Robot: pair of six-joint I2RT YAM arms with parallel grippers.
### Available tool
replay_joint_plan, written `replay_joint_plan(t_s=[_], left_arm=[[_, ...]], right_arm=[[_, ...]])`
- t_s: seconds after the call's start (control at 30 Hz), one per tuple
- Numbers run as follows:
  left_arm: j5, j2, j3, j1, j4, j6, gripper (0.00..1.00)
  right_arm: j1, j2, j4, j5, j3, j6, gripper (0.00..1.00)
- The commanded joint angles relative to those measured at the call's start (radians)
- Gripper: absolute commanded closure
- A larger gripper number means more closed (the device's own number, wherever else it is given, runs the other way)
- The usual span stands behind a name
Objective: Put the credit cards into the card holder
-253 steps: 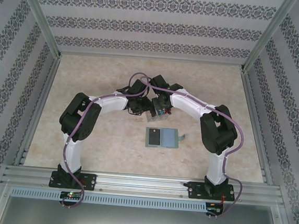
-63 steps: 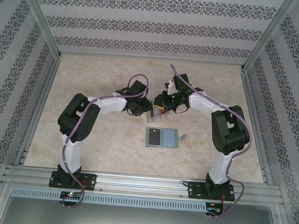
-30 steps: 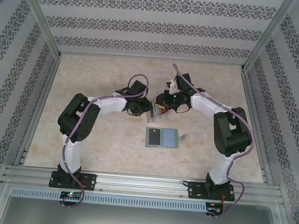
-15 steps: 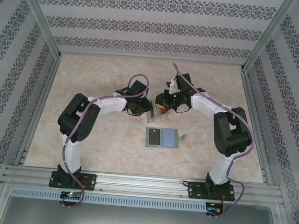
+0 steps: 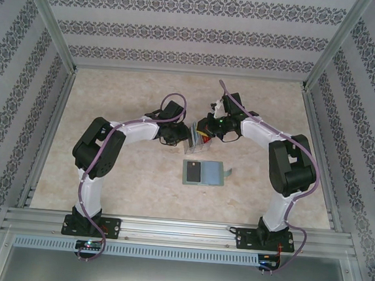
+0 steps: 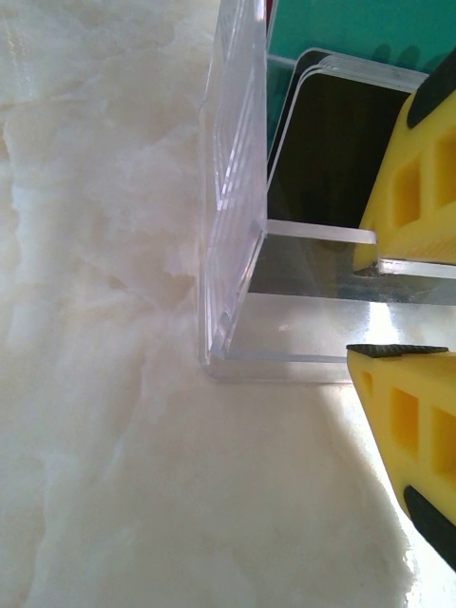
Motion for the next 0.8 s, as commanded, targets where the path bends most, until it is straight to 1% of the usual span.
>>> replay_joint_plan(t_s=[0.0, 0.6, 0.77], left_arm=[[0.034, -0.005, 0.029, -0.023, 0.017, -0.009, 0.72], [0.047, 0.008, 0.047, -0.023, 0.012, -0.012, 0.72], [0.046, 0.003, 0.044, -0.023, 0.009, -0.007, 0.73]], right_arm=[[0.014, -0.041, 0.038, -0.072, -0.005, 0.010, 0.90], [0.013, -0.043, 0.050, -0.060, -0.023, 0.012, 0.90], [0.013, -0.040, 0.056, -0.062, -0.022, 0.020, 0.88]])
